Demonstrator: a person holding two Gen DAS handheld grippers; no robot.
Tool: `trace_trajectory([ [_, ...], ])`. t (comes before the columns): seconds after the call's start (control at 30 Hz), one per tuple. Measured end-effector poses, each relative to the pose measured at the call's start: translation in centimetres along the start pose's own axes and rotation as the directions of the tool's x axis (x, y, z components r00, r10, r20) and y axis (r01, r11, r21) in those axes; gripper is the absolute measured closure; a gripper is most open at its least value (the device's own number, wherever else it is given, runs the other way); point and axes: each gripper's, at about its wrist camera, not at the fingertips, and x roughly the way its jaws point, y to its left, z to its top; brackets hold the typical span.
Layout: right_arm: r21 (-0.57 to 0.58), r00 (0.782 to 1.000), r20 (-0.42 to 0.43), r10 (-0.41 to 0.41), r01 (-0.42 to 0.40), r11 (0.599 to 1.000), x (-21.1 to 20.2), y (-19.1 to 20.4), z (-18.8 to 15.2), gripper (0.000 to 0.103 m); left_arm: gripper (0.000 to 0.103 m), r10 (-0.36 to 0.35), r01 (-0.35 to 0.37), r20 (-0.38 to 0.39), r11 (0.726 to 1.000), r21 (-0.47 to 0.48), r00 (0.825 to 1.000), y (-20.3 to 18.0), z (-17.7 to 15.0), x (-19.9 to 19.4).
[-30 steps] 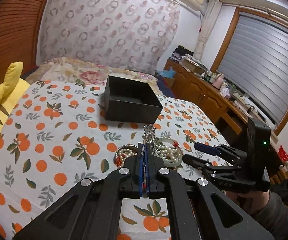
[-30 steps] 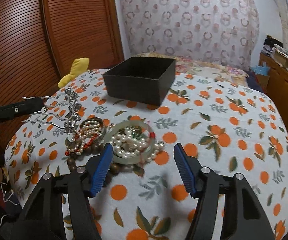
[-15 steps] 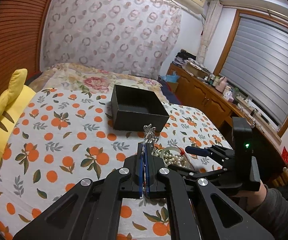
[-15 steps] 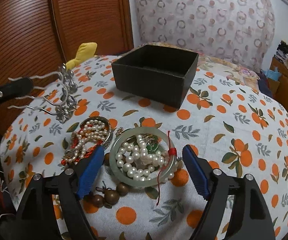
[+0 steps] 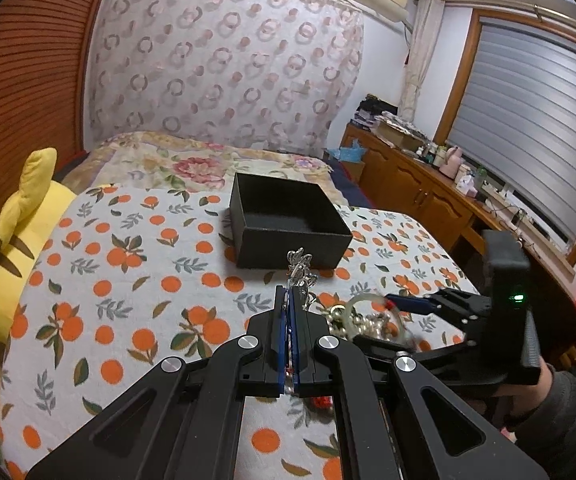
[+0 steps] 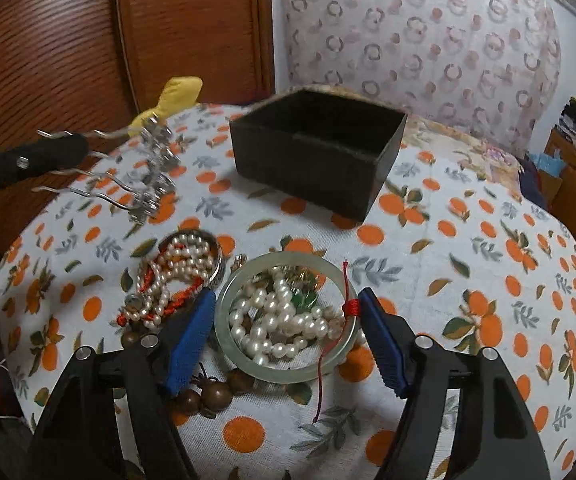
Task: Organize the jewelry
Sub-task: 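Carry the hair forks and jade bangle into the black box and open both tools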
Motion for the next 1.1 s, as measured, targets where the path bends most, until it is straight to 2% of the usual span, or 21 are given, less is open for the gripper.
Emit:
trace_trajectory([
  [0.33, 0.007, 0.994, 0.105, -0.001, 0.000, 1.000, -2.1, -2.8, 3.2, 0.028, 0.102, 0.023, -0.024, 0.015, 0.998, 0.065, 1.000, -0.6, 4.1, 3.4],
  [0.57, 0.015, 0.990, 0.140, 0.007, -0.009, 1.000, -1.9, -4.6, 5.6, 0.028, 0.102, 0.018, -0.019, 0.024, 0.998, 0.058, 1.000, -0.5, 7.3, 6.4],
  [0.93, -0.011, 0.991, 0.133, 0.018, -0.017, 1.000, 1.6, -6.3, 9.4, 0.028, 0.101, 0.051, -0.048, -0.051, 0.997, 0.057, 0.997, 0.7, 8.9, 12.0],
  [1.1, -0.029, 0.993, 0.114, 0.030, -0.027, 0.999, 3.4, -6.2, 10.7, 0.028, 0.089, 0.066, -0.063, -0.043, 0.996, 0.061, 0.997, 1.2, 9.2, 12.3],
])
